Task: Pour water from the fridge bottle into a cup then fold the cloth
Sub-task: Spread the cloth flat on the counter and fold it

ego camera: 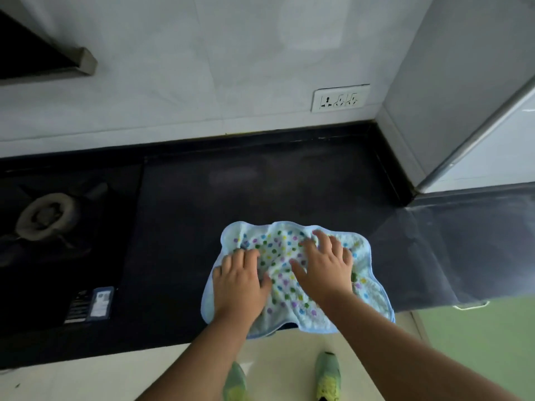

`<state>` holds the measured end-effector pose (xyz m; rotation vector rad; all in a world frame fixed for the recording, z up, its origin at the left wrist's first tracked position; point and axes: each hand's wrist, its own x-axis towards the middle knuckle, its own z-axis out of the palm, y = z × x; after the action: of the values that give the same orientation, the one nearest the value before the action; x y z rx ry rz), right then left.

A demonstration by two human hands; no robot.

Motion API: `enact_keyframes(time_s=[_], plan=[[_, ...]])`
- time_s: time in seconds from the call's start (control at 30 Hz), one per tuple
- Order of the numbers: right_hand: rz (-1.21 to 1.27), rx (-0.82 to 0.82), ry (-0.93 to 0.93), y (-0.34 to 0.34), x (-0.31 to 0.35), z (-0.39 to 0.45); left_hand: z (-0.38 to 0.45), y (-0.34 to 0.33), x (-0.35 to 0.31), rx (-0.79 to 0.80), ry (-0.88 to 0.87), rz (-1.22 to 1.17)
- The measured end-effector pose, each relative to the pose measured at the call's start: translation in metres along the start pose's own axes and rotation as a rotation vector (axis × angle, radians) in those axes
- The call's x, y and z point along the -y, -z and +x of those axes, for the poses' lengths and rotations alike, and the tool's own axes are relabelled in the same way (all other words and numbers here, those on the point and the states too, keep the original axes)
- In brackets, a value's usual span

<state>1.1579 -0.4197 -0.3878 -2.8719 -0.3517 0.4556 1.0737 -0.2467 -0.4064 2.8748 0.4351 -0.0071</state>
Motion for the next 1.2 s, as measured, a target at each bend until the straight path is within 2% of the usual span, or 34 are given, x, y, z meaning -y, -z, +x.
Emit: enact_keyframes(time_s=[0.03, 0.1, 0.17, 0.3, 0.4, 0.5, 0.63, 0.77, 0.87, 0.93, 1.03, 1.07, 1.2], plan=[[0.055, 0.007, 0.036, 0.005, 0.005, 0.011, -0.003, 0.005, -0.005, 0.052, 0.027, -0.063], [0.117, 0.105, 0.104, 0.009, 0.015, 0.030, -0.012, 0.006, -0.017, 0.275, 0.145, -0.153], [0.081, 0.221, 0.115, 0.012, 0.024, 0.043, -0.022, -0.003, -0.024, 0.372, 0.189, -0.097], [-0.013, 0.250, -0.022, 0.013, 0.031, 0.047, -0.024, -0.008, -0.028, 0.335, 0.149, -0.046], [-0.027, 0.389, -0.122, 0.017, 0.024, 0.040, -0.015, 0.005, -0.023, 0.371, 0.214, -0.215], [-0.047, 0.446, -0.102, 0.035, 0.018, 0.031, -0.006, 0.037, -0.022, 0.349, 0.258, -0.409], [0.168, 0.267, -0.076, 0.079, 0.025, 0.004, 0.008, 0.099, -0.030, 0.253, 0.310, -0.578], [0.492, 0.029, -0.032, 0.141, 0.042, -0.029, 0.009, 0.173, -0.042, 0.283, 0.372, -0.848], [0.569, -0.115, 0.029, 0.194, 0.056, -0.057, 0.003, 0.238, -0.051, 0.197, 0.302, -0.918], [0.666, -0.183, 0.057, 0.225, 0.065, -0.073, -0.004, 0.278, -0.052, 0.211, 0.195, -0.956], [0.853, -0.273, 0.083, 0.267, 0.076, -0.088, -0.010, 0.322, -0.045, 0.314, -0.021, -0.762], [0.883, -0.298, 0.106, 0.280, 0.078, -0.092, -0.010, 0.330, -0.043, 0.303, -0.065, -0.686], [0.880, -0.355, 0.186, 0.316, 0.087, -0.110, -0.006, 0.340, -0.033, 0.067, -0.051, -0.569]])
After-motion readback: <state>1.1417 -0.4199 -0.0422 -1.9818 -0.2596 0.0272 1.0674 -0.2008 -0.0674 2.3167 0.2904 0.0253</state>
